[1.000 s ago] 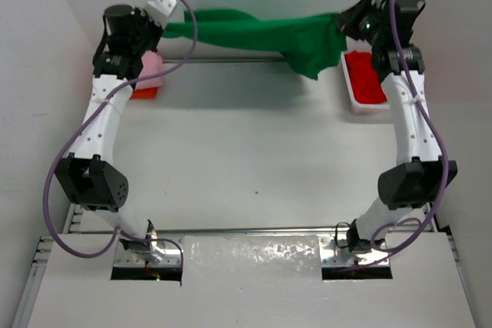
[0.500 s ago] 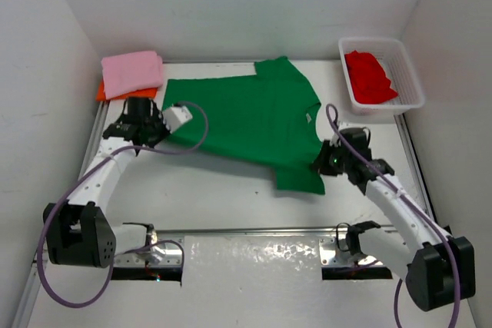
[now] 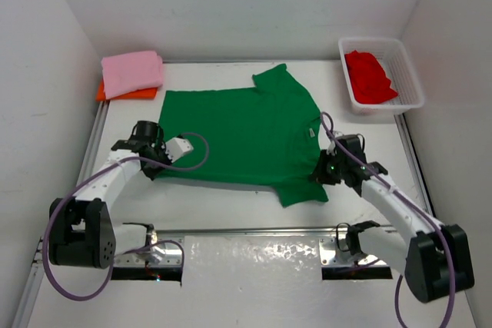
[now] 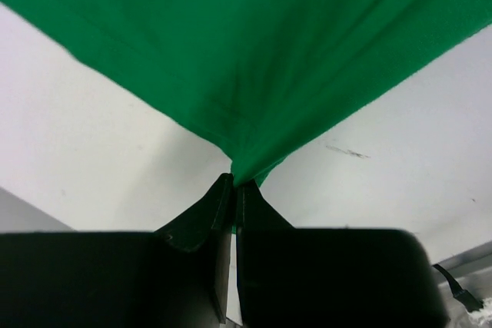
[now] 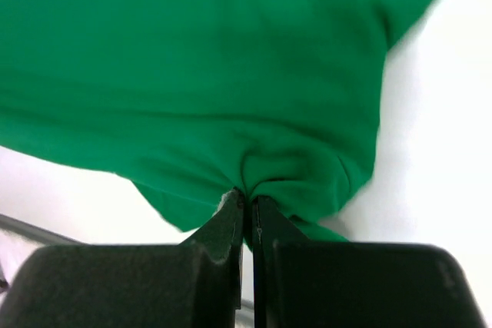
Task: Fold and stack the t-shirts
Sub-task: Fold the flattened tshirt in 1/3 of the way
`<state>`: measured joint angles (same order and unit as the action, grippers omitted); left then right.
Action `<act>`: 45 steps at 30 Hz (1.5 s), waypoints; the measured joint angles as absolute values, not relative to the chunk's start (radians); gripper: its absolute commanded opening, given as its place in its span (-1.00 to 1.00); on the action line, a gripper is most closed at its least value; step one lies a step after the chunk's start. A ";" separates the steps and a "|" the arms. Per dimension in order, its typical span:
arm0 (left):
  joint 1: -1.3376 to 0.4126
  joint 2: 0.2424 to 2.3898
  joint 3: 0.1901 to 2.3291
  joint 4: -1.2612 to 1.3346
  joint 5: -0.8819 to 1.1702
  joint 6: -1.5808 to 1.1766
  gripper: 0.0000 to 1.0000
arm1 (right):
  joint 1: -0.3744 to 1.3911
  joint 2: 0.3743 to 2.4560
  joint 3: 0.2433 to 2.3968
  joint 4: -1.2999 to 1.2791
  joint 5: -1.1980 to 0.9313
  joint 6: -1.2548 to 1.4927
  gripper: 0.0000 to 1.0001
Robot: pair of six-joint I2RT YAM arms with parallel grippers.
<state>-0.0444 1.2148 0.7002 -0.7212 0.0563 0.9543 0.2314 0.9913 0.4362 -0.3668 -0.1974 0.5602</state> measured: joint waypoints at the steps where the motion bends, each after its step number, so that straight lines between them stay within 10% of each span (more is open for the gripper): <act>1: -0.044 1.216 0.709 -0.719 0.053 0.949 -1.00 | 0.231 1.029 0.469 -0.360 -0.197 0.551 -1.00; 9: -0.024 1.362 0.813 -0.631 0.028 0.880 -0.98 | 0.224 1.349 0.750 -0.271 -0.184 0.468 -1.00; 15: 0.004 1.461 0.840 -0.606 0.031 0.830 -0.60 | 0.209 1.557 0.902 -0.270 -0.192 0.417 -1.00; 29: 0.068 1.672 1.106 -0.531 -0.025 0.703 -0.48 | 0.175 1.947 1.333 -0.392 -0.151 0.331 -0.31; 35: 0.080 1.618 1.118 -0.665 0.118 0.843 0.13 | 0.168 1.909 1.353 -0.472 -0.126 0.289 0.06; 45: -0.036 1.493 0.877 -0.717 0.138 1.065 0.18 | 0.168 1.695 1.097 -0.557 -0.130 0.279 0.13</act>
